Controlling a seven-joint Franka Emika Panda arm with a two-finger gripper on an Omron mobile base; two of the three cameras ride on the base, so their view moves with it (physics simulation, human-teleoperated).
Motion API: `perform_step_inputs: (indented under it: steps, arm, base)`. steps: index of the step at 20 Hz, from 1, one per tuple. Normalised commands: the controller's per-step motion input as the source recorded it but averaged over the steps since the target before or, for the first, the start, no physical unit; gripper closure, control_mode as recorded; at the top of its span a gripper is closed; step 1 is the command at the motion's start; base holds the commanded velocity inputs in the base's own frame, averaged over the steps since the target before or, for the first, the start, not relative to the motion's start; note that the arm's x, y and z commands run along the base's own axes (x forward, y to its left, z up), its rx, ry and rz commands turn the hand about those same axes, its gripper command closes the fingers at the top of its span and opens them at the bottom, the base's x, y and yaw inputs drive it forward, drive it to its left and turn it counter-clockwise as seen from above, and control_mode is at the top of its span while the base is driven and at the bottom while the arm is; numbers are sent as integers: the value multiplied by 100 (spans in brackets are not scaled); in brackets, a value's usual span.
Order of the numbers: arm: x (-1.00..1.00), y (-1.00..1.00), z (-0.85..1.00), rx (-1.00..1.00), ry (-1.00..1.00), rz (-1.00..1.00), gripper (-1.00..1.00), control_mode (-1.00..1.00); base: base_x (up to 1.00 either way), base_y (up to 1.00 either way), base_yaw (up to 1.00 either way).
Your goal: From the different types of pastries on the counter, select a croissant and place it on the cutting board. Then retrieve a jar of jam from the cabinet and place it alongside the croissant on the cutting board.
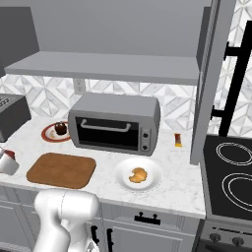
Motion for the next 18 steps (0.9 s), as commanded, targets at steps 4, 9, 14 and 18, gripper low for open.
perform_step_inputs:
  steps: [4,9,14,18]
  arm:
    - [90,-10,0,4,-18,0,100,-100]
    - [35,5,0,1,-10,0,100,-100]
    - [0,3,-89,-24,-13,3,100,-100]
    - [8,-4,-100,-28,-17,3,100,-100]
  base:
    - [0,0,0]
    - [0,0,0]
    - [0,0,0]
    - [0,0,0]
